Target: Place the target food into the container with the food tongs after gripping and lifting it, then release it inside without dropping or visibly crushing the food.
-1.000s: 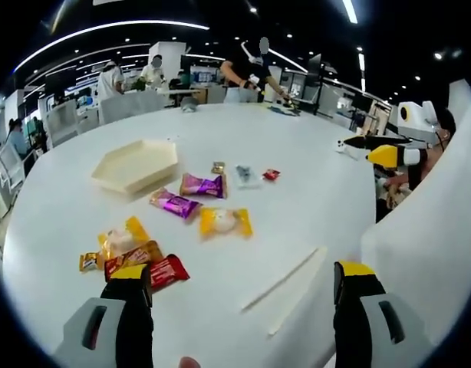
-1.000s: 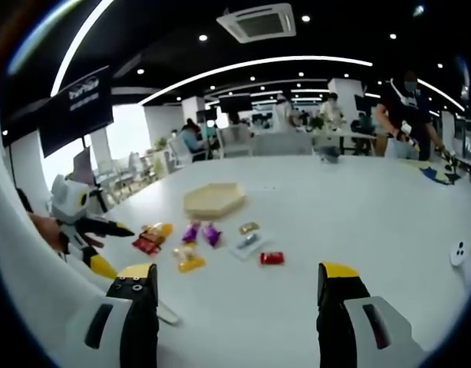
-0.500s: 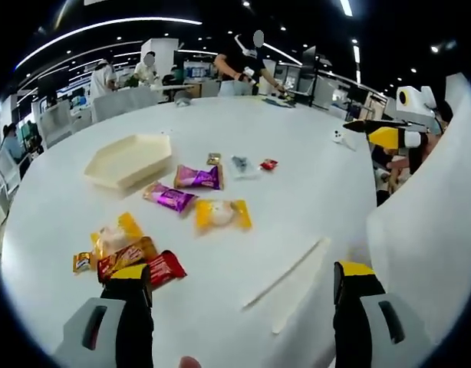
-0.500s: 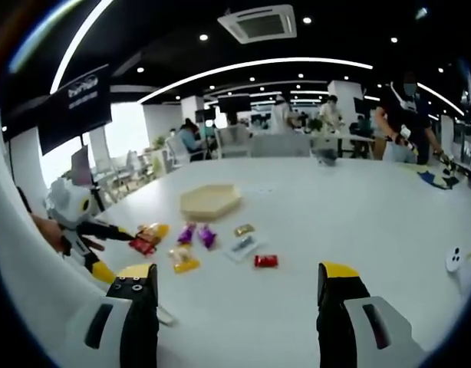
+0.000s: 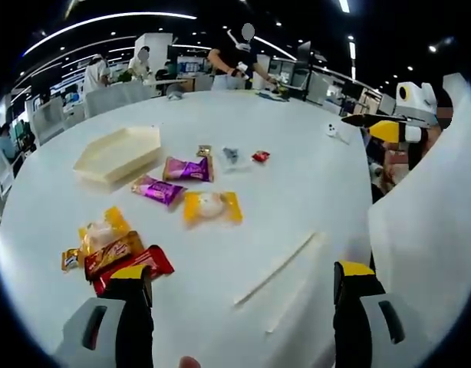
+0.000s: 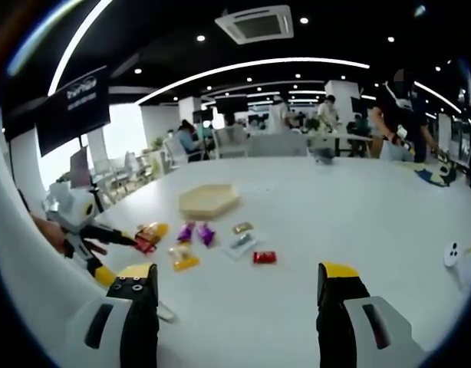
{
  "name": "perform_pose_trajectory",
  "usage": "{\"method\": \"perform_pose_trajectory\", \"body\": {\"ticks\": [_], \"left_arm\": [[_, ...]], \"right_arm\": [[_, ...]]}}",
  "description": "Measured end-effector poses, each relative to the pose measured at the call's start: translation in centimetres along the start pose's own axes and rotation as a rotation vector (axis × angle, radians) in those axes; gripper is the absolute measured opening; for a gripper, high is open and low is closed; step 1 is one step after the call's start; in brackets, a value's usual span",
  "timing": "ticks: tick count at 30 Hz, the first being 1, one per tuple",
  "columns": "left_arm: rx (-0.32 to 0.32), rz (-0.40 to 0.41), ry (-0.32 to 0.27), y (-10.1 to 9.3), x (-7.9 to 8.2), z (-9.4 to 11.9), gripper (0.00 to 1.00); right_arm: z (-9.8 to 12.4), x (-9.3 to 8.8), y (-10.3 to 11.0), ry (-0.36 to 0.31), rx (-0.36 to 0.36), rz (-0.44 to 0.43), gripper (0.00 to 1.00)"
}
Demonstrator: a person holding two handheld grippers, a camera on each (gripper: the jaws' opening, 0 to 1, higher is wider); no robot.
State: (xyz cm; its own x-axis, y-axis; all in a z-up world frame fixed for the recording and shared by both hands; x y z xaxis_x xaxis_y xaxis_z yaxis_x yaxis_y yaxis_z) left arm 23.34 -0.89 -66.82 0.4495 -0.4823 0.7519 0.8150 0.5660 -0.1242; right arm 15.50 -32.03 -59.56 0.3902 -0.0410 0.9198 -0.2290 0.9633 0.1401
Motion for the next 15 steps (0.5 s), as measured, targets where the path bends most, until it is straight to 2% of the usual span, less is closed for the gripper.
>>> {"method": "perform_pose_trajectory", "body": {"ticks": [9,15], "left_arm": [[-0.012,-0.017,0.014,-0.42,-0.20,0.03,0.99],[-0.005,-0.030,-0.004,-0.23,0.06,0.15,0.99]], "right_arm": [[0.53,-0.33,-0.01,0.005,-0.006,-0.003,0.86],[0.45,-0.27,0.12,0.007,-0.004,0.015,0.86]]}}
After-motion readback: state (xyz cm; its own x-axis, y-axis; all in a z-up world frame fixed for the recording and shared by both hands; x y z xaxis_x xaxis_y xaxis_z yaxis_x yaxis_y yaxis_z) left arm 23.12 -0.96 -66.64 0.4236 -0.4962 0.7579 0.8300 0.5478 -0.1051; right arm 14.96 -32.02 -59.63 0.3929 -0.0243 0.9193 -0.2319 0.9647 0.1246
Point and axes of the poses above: the point that each gripper's makers call its tool centre point, and the gripper's own axes: z roughly backward along the fingers, y roughly to its left, x roughly out of its top, the point moved 9 cm from there along z, roughly backward along the fingers, and after that the axes turned 2 degrees about -z, right-handed, at the moved point
